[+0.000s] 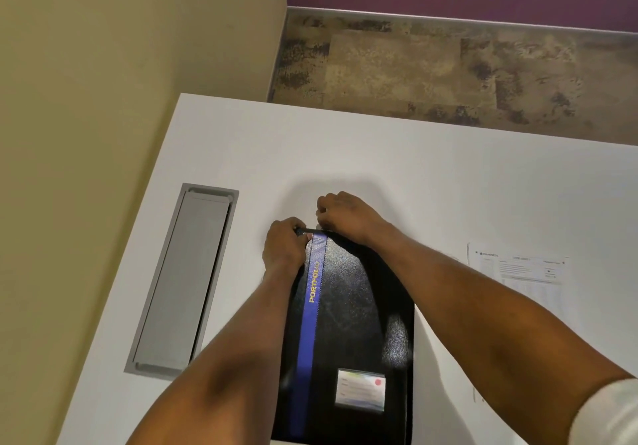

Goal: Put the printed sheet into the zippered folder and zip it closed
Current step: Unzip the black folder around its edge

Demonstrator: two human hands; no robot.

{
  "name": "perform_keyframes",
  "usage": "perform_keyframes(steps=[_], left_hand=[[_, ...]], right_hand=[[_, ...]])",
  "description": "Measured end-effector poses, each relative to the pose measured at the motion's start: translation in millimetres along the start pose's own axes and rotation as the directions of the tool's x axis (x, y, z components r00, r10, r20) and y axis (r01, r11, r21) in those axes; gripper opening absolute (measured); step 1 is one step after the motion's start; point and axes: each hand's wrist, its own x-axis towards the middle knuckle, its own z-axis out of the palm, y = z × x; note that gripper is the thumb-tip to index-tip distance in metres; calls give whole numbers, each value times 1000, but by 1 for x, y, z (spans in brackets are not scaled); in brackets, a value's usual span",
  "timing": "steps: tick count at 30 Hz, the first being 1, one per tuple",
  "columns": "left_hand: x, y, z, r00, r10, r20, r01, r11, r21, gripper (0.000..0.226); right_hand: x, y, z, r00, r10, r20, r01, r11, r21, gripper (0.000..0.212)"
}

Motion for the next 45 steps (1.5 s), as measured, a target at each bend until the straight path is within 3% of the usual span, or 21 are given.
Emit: perform_keyframes(steps=[5,10,15,20,23,26,35,45], left_hand=[[-1,3,0,1000,-16,-25,16,999,31,10],[-2,3,0,1000,-20,-23,21,999,42,10],[-3,10,6,1000,-15,-20,16,997,73,10],[1,12,13,999,45,20,-44,997,-59,4],[4,18,14,996,63,69,-60,997,-44,7],[7,18,17,996,46,82,-43,998,-43,23],[5,23,26,995,-21,94,37,985,-167,28],[3,24,26,996,-8,88,21,990,-142,20]], right_hand=[[-16,10,4,1000,22,2,-22,999,24,15],[-34,16,7,990,141,-6,-138,975,174,9],[-49,23,13,994,93,-62,-89,994,71,18],[-48,16,18,985,155,-71,-141,974,175,18],[-45,11,18,982,161,-93,-139,967,212,17],[-46,17,17,985,142,-101,-123,976,179,19],[-64,32,20,987,139,-81,-127,983,135,20],[-49,4,18,958,266,-109,-199,889,413,12]])
